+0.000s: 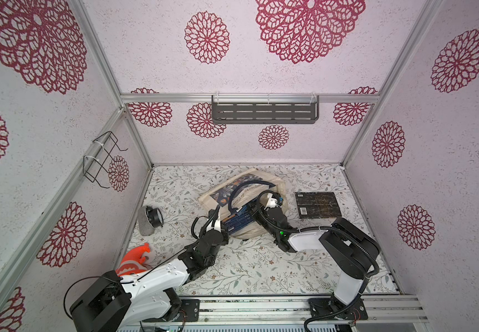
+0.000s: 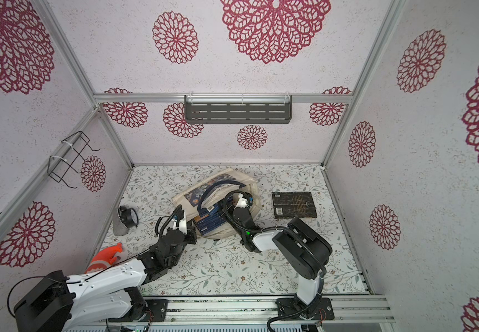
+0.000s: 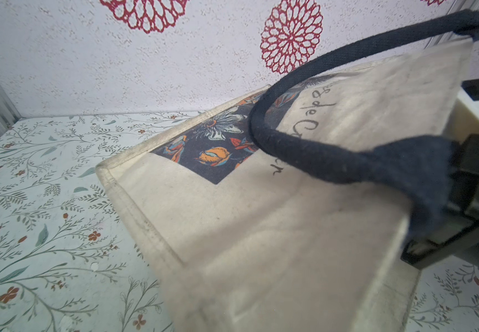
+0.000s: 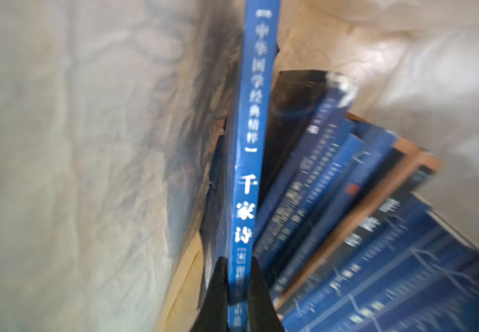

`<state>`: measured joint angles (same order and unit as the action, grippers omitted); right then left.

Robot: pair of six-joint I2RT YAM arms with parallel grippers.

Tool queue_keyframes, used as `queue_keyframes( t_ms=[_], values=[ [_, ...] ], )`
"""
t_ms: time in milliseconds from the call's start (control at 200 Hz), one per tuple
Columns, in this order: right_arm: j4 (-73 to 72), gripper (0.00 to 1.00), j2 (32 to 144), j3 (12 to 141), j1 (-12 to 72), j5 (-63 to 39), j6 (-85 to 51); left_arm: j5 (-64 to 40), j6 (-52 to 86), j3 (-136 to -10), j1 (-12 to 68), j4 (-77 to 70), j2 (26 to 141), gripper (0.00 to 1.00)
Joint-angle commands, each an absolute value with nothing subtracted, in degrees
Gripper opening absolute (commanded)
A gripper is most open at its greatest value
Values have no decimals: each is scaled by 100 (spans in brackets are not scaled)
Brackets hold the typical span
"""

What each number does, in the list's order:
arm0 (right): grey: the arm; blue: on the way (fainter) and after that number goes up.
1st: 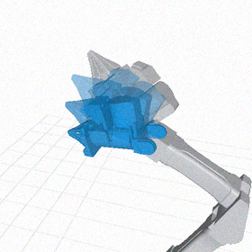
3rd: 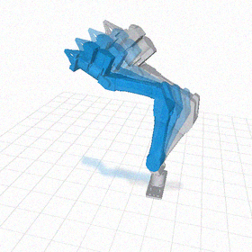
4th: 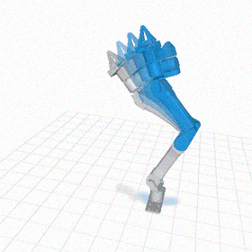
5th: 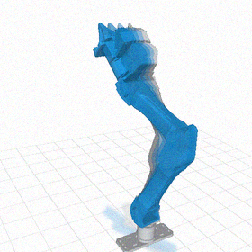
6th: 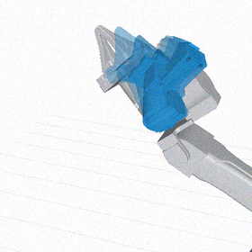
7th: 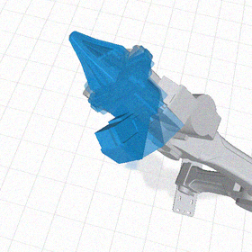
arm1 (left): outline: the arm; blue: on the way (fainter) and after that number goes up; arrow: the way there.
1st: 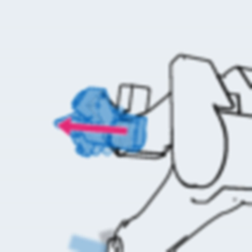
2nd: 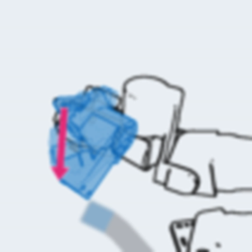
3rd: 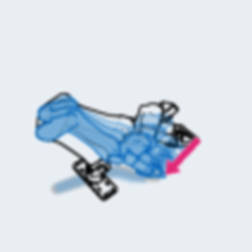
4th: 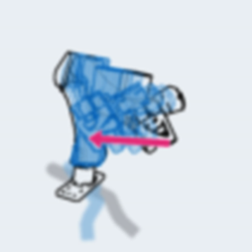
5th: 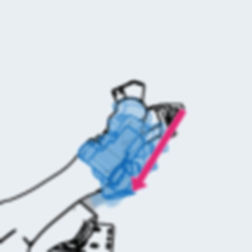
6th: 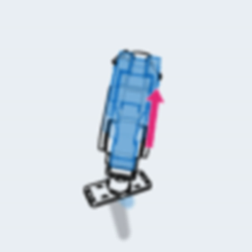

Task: Take out the books from the canvas bag
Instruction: Pick up the book from the canvas bag, then place the book on the book.

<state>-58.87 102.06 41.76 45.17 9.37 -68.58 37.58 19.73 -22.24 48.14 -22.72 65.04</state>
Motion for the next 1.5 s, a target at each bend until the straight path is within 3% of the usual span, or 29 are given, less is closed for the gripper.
queue_keyframes(
  t_ms=[0, 455, 746, 991, 1231, 1331, 1496],
  values=[
    [-6073, 0, 9715, 3796, 4504, 937, -6453, 3814, 1918, -2382, 4832, -2373, 6507, 0],
    [-5588, 0, 7876, 2480, 4342, 35, -4843, 3854, 1952, -2400, 4846, -2284, 6392, 0],
    [-4708, 0, 5621, 1728, 4333, 22, -3903, 3862, 1958, -2400, 4852, -2284, 6412, 0],
    [-3251, 0, 3288, 1435, 4333, 1475, -3599, 3907, 1929, -2435, 4856, -2272, 6470, 0],
    [-3011, 0, 2344, 995, 4209, 3861, -4330, 3920, 1916, -2435, 4867, -2251, 6443, 0],
    [-3108, 0, 2300, 928, 3837, 3982, -4653, 3937, 1915, -2430, 4863, -2251, 6417, 0],
    [-2959, 0, 2808, 992, 2718, 3120, -5539, 3938, 1916, -2428, 4867, -2248, 6416, 0]
  ],
)
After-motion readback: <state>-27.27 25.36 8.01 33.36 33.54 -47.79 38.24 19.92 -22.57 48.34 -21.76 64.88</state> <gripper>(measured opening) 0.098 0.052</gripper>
